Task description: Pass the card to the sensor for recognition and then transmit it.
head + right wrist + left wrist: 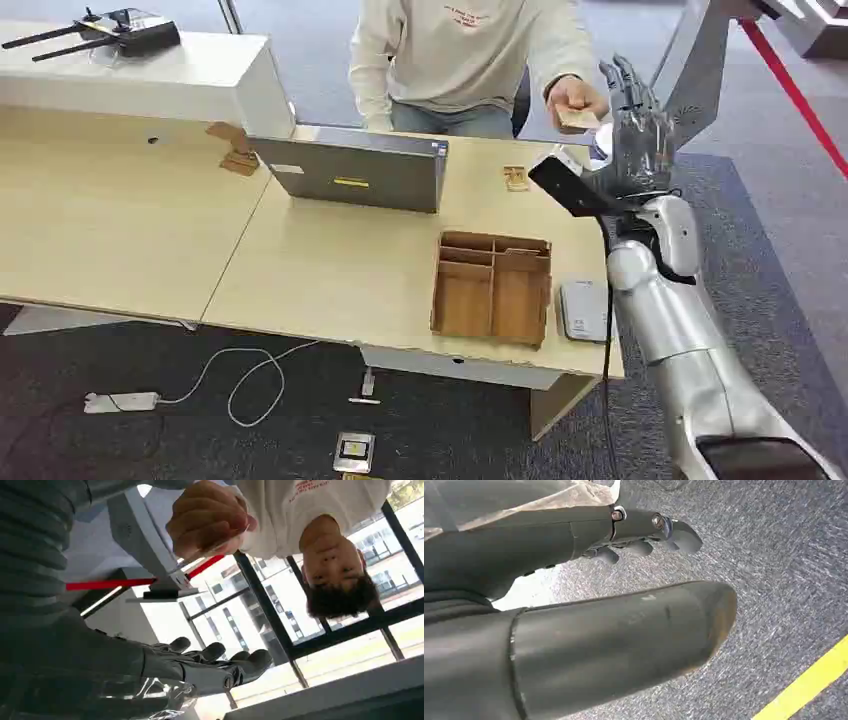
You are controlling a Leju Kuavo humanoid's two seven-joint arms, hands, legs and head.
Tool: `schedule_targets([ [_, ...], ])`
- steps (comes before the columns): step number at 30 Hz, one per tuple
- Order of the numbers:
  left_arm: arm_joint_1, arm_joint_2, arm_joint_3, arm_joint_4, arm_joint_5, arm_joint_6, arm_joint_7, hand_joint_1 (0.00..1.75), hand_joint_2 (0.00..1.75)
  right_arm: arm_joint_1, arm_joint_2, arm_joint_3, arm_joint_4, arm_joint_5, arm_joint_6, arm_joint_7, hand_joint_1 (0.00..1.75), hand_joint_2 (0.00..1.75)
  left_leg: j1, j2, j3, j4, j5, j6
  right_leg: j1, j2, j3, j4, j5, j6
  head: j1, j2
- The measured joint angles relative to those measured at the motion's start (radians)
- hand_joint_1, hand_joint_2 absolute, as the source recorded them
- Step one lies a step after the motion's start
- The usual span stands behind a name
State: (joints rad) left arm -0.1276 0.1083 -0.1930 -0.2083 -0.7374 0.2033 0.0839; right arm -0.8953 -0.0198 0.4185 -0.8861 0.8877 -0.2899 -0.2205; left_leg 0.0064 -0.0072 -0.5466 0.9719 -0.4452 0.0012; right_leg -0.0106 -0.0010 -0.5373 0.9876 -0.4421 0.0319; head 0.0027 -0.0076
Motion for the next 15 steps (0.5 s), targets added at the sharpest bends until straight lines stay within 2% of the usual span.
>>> schedule_targets([
  [12,0.001,0.0,0.0,0.0,0.003,-0.004,0.005,0.0,0.0,-0.037,0.035,0.024,0.131,-0.037,0.028,-0.035,0.0,1.75,0.0,0.0,0.0,0.0,0.0,0.0,0.0,0.0,0.0,0.0,0.0,0.0,0.0,0.0],
  [13,0.001,0.0,0.0,0.0,0.004,-0.004,0.005,0.0,0.0,-0.037,0.035,0.024,0.133,-0.041,0.029,-0.035,0.07,1.75,0.0,0.0,0.0,0.0,0.0,0.0,0.0,0.0,0.0,0.0,0.0,0.0,0.0,0.0],
  [14,0.001,0.0,0.0,0.0,0.004,-0.004,0.005,0.0,0.0,-0.039,0.037,0.024,0.137,-0.044,0.031,-0.035,1.2,1.75,0.0,0.0,0.0,0.0,0.0,0.0,0.0,0.0,0.0,0.0,0.0,0.0,0.0,0.0],
  [15,0.001,0.0,0.0,0.0,0.004,-0.004,0.005,0.0,0.0,-0.04,0.037,0.024,0.14,-0.045,0.032,-0.035,1.75,1.75,0.0,0.0,0.0,0.0,0.0,0.0,0.0,0.0,0.0,0.0,0.0,0.0,0.0,0.0],
])
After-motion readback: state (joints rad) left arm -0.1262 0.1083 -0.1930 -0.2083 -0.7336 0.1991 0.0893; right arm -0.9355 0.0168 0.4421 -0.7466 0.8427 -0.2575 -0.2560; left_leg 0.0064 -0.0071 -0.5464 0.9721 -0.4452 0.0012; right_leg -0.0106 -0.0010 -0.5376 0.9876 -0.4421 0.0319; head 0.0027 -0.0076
